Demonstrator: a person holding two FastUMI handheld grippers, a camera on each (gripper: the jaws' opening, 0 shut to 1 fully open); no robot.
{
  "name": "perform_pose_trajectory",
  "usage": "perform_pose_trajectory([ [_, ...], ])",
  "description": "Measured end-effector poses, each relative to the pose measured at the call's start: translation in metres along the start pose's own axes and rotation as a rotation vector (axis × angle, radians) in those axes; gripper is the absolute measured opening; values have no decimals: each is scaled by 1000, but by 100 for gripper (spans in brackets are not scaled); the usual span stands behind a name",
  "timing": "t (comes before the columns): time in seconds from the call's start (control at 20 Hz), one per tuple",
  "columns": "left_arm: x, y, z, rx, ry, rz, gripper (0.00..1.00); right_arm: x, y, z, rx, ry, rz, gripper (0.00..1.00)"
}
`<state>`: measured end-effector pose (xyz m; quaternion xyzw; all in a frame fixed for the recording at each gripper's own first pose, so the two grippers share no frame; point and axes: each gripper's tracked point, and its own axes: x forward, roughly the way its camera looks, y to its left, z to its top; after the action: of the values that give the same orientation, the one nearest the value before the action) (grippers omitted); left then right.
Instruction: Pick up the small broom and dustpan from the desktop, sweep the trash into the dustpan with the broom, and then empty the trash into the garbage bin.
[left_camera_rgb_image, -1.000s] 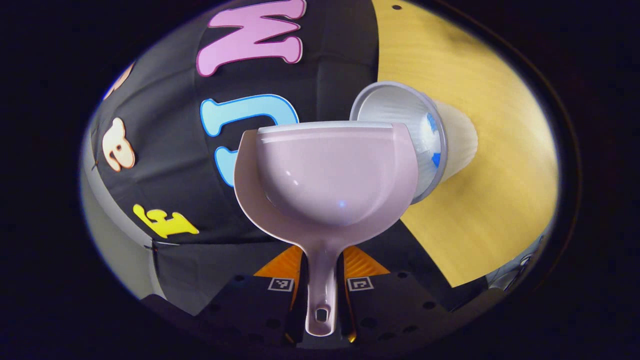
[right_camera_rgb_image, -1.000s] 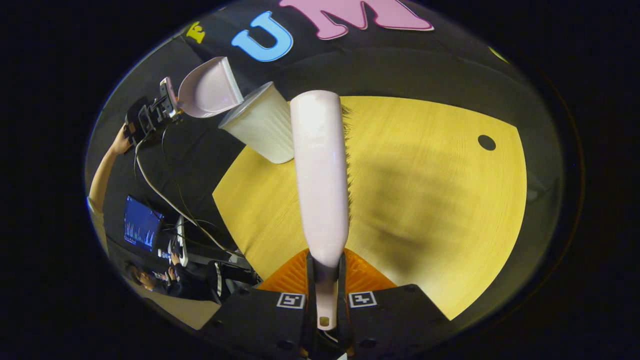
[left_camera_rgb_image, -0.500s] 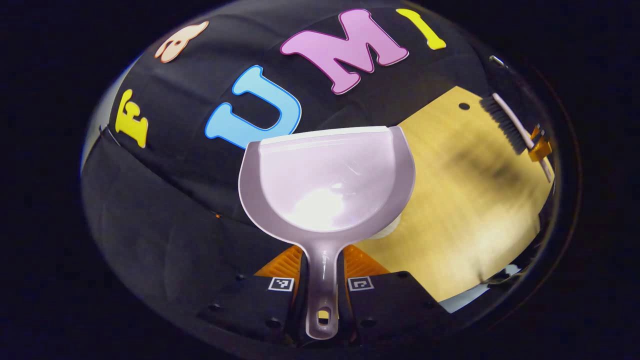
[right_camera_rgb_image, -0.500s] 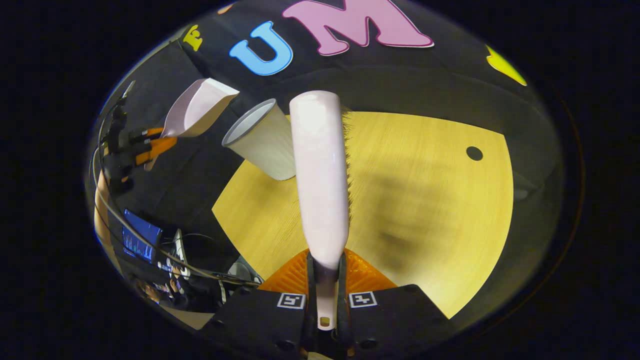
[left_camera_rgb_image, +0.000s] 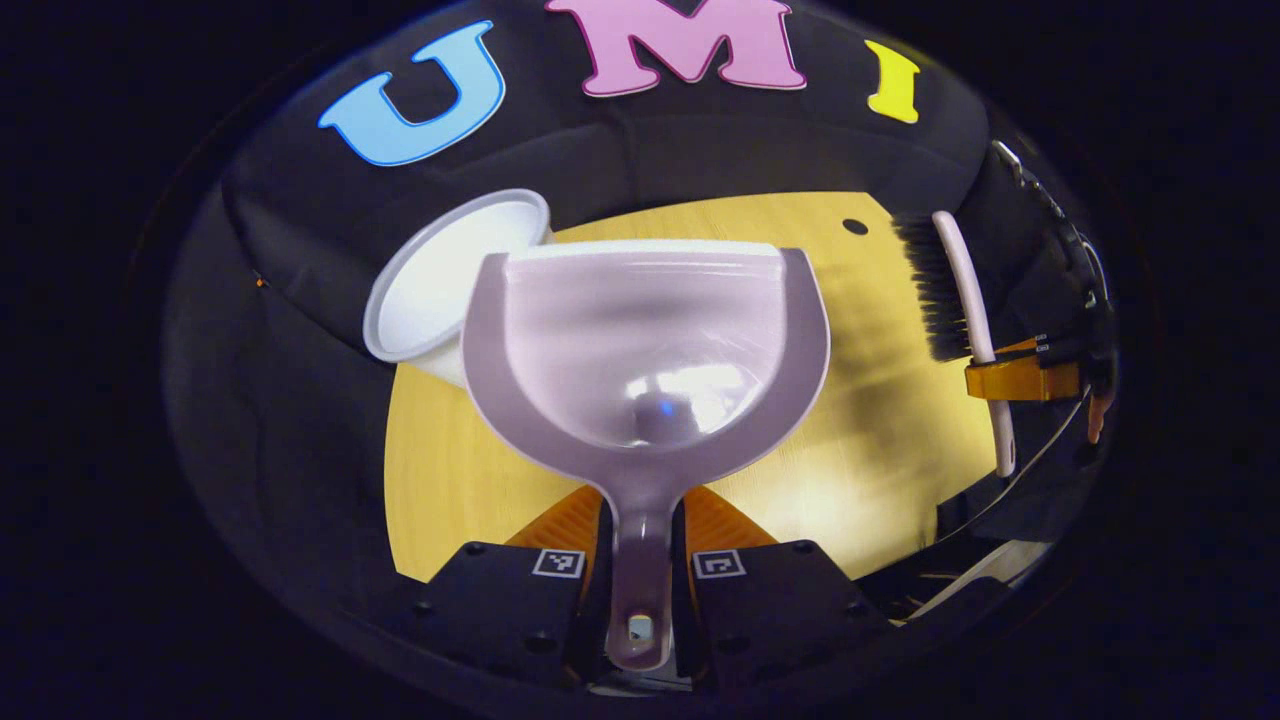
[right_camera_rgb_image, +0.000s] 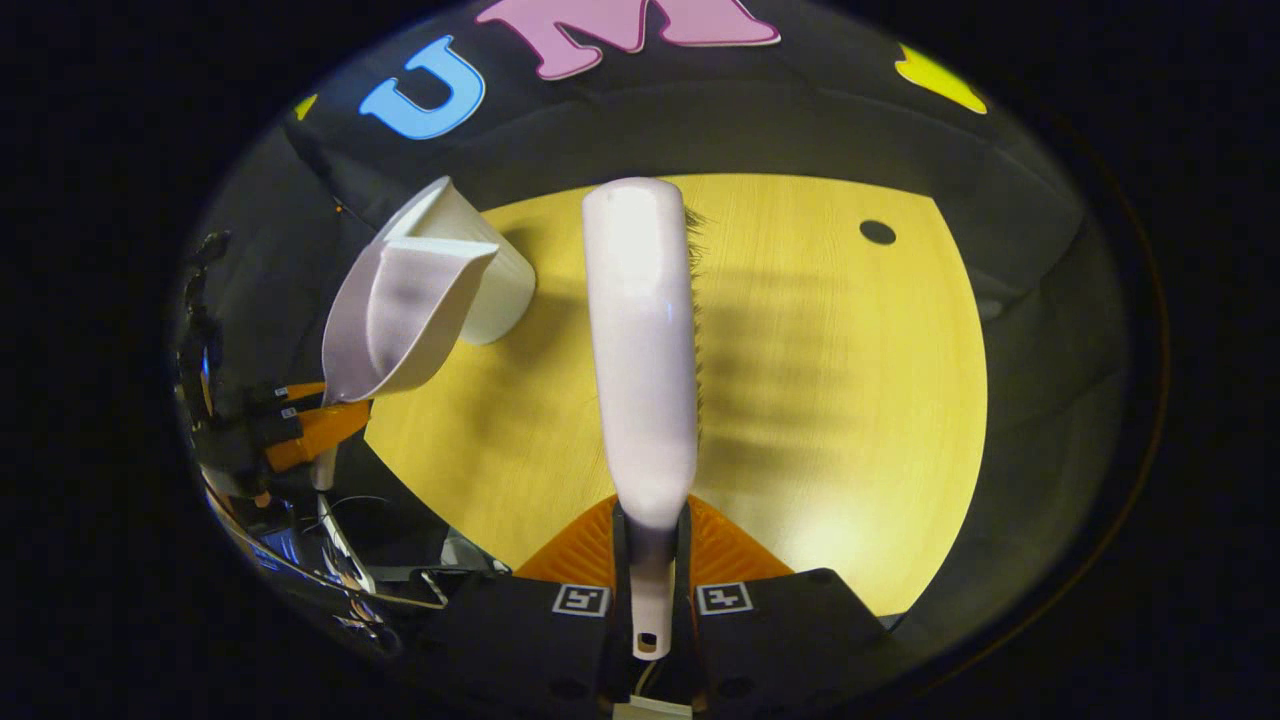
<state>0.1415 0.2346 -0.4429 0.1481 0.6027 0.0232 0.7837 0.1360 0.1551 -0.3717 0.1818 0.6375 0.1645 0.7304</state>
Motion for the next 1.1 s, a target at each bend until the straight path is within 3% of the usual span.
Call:
perform_pose_trajectory([
  [0.15, 13, -17, 11, 14, -11, 31, 23, 12, 0, -28, -9, 52, 0, 17],
  [0.4, 4, -25, 13, 43, -50, 47, 23, 19, -1, -28, 8, 77, 15, 18],
  [0.6, 14, -62, -8, 6, 1, -81, 23, 28, 4, -28, 23, 78, 1, 17],
  [0.8, 49, -86, -25, -39, 93, -150, 23, 38, -5, -31, 56, 119, -39, 18],
  [1.1, 90, -105, -40, -94, 198, -179, 23, 70, -19, -41, 95, 193, -150, 17],
])
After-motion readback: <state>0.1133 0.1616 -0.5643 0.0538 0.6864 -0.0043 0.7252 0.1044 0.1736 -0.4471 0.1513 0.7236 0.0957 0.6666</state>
